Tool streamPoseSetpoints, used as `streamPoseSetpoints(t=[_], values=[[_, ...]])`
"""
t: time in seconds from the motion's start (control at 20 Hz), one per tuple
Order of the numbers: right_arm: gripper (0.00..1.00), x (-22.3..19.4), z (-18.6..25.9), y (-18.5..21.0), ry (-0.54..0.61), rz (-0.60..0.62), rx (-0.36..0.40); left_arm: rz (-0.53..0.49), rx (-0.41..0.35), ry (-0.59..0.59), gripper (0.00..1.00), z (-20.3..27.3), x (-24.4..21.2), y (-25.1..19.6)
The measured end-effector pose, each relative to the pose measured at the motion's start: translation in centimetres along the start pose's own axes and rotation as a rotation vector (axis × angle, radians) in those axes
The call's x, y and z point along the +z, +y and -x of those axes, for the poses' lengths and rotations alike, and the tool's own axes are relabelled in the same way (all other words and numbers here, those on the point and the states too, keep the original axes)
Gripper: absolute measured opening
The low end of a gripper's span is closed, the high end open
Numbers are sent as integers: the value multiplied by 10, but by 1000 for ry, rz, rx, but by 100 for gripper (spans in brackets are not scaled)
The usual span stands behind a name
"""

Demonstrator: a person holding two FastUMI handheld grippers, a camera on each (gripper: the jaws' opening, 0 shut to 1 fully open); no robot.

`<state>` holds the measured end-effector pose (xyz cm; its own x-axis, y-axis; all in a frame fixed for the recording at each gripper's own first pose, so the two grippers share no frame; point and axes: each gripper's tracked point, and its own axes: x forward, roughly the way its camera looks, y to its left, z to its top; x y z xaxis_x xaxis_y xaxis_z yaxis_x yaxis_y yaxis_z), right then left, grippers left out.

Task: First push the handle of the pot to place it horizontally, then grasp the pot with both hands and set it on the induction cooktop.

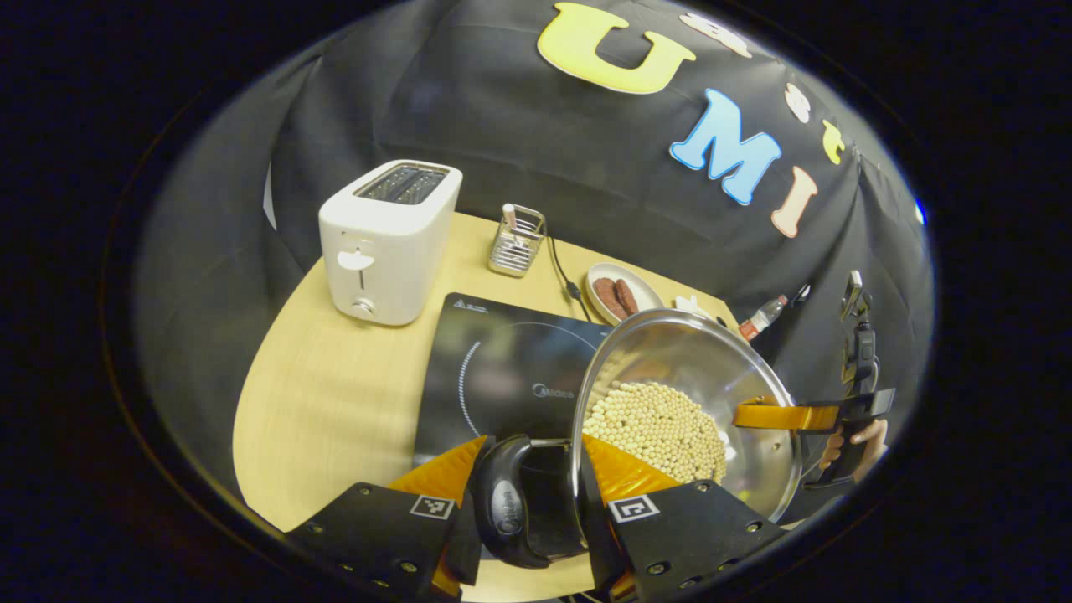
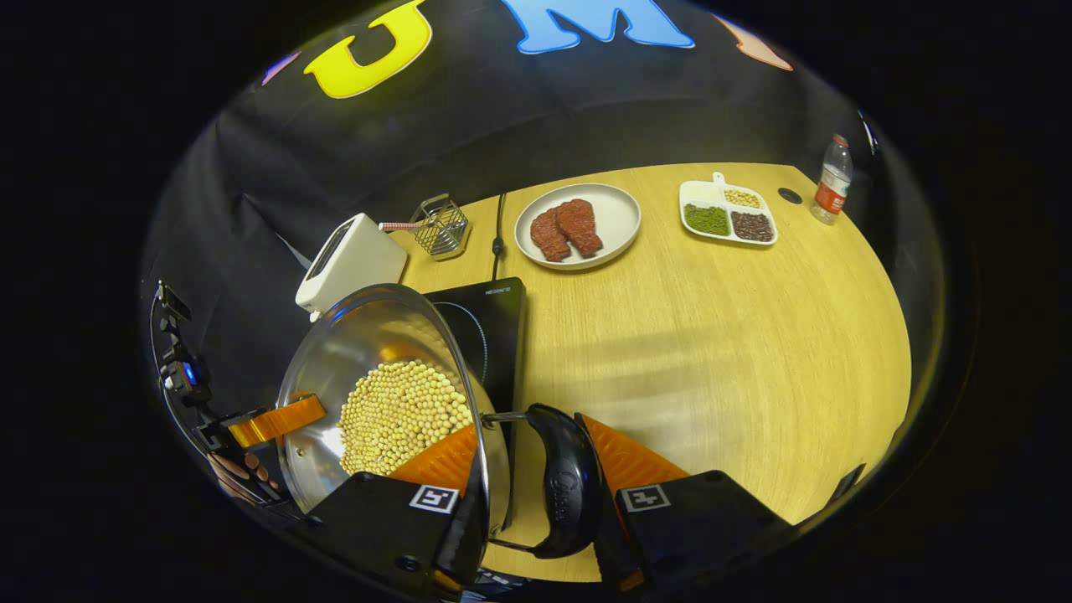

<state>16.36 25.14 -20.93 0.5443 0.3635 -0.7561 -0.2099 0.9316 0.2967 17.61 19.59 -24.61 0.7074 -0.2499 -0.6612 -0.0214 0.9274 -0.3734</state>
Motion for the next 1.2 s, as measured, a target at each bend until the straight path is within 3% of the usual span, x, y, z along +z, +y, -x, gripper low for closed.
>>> streamPoseSetpoints(t=[0.35, 0.4, 0.45, 0.55, 0.6, 0.65, 0.7, 0.75, 0.8, 1.05, 1.2], values=[[53, 17, -45, 23, 5, -43, 18, -25, 28, -18, 51, -28, 28, 42], [55, 19, -50, 24, 3, -47, 17, -28, 27, -15, 55, -33, 30, 46], [56, 23, -56, 24, 1, -47, 15, -30, 26, -17, 52, -39, 33, 49], [52, 29, -67, 25, 2, -48, 16, -31, 27, -19, 55, -49, 38, 57], [55, 31, -74, 26, 6, -52, 18, -31, 29, -21, 51, -56, 39, 60], [52, 34, -79, 27, 8, -53, 21, -28, 30, -24, 52, -61, 42, 63], [55, 34, -84, 26, 8, -55, 20, -27, 31, -24, 52, -66, 42, 66], [52, 35, -88, 26, 5, -52, 19, -26, 31, -26, 52, -70, 44, 69], [55, 35, -92, 25, 4, -53, 15, -28, 30, -23, 52, -73, 44, 71], [53, 34, -112, 20, 11, -57, 9, -33, 35, -7, 48, -83, 41, 75], [58, 35, -116, 19, 4, -51, 18, -43, 36, -18, 55, -85, 43, 78]])
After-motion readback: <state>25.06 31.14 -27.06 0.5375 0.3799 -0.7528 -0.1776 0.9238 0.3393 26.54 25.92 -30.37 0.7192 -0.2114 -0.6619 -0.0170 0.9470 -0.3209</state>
